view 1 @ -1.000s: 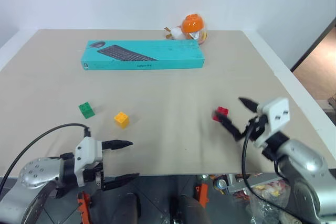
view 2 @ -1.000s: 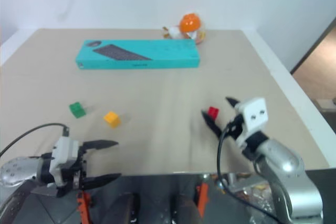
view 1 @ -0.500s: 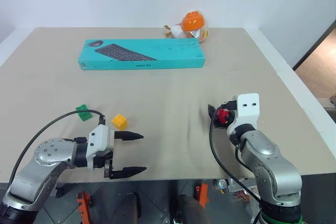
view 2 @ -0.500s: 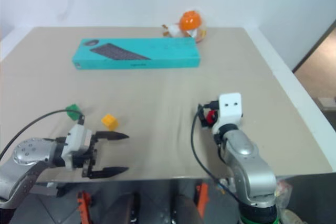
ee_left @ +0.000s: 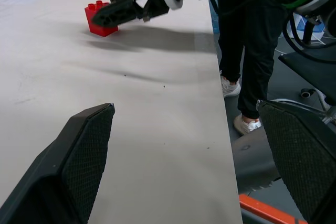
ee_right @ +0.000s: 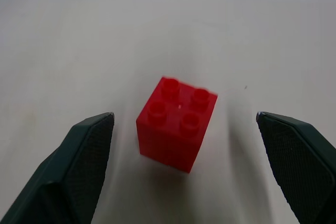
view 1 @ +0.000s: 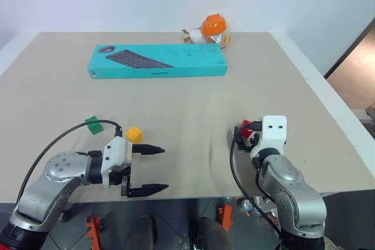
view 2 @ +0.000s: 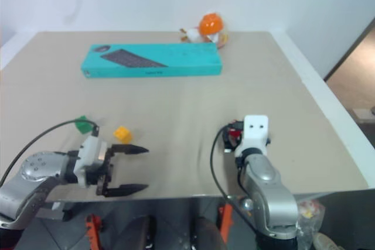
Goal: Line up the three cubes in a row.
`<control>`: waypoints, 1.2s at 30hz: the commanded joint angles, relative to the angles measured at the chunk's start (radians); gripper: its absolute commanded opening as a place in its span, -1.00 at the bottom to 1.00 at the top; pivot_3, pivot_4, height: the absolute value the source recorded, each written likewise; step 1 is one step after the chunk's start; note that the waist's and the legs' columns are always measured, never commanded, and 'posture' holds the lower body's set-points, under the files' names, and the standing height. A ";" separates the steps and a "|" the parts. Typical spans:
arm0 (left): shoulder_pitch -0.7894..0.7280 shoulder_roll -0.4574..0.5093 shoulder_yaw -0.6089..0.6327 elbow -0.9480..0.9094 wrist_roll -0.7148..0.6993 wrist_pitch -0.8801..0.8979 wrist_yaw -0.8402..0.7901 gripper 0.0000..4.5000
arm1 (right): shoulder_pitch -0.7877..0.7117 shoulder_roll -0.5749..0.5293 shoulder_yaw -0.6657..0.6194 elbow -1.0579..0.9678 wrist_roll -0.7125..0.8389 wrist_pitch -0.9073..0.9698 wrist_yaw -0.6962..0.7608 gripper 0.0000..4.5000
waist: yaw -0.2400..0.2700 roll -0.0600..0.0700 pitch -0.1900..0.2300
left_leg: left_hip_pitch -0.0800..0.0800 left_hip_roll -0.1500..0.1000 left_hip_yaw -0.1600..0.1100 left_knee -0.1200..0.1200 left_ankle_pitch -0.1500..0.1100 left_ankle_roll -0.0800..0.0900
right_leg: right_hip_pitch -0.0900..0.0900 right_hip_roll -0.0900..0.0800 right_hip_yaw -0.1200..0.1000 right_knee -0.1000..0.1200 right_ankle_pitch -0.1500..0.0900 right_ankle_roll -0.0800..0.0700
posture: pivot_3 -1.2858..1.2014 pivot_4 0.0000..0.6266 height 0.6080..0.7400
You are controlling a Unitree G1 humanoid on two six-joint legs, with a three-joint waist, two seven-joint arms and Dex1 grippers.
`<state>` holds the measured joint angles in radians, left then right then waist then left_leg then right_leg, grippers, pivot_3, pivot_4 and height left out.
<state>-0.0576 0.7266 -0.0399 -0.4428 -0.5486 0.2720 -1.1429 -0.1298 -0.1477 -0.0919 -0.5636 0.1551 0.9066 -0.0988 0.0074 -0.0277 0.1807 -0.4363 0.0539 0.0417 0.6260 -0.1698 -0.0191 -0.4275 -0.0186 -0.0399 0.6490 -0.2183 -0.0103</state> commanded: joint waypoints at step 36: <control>0.043 -0.039 0.025 -0.023 0.031 -0.009 0.121 1.00 | -0.390 -0.457 0.217 0.407 0.149 -0.311 0.949 -0.45 | -0.001 0.000 0.000 | 0.003 0.001 0.003 0.001 0.000 0.001 | 0.002 0.004 0.004 0.000 0.002 0.000 | 0.03 -0.52 1.00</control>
<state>-0.0214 0.6895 -0.0364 -0.4461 -0.5103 0.2703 -1.0297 -0.4947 -0.5827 0.0931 -0.2069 0.2958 0.6776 0.7261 0.0063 -0.0278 0.1806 -0.4331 0.0550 0.0448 0.6268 -0.1696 -0.0178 -0.4255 -0.0146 -0.0360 0.6492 -0.2162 -0.0108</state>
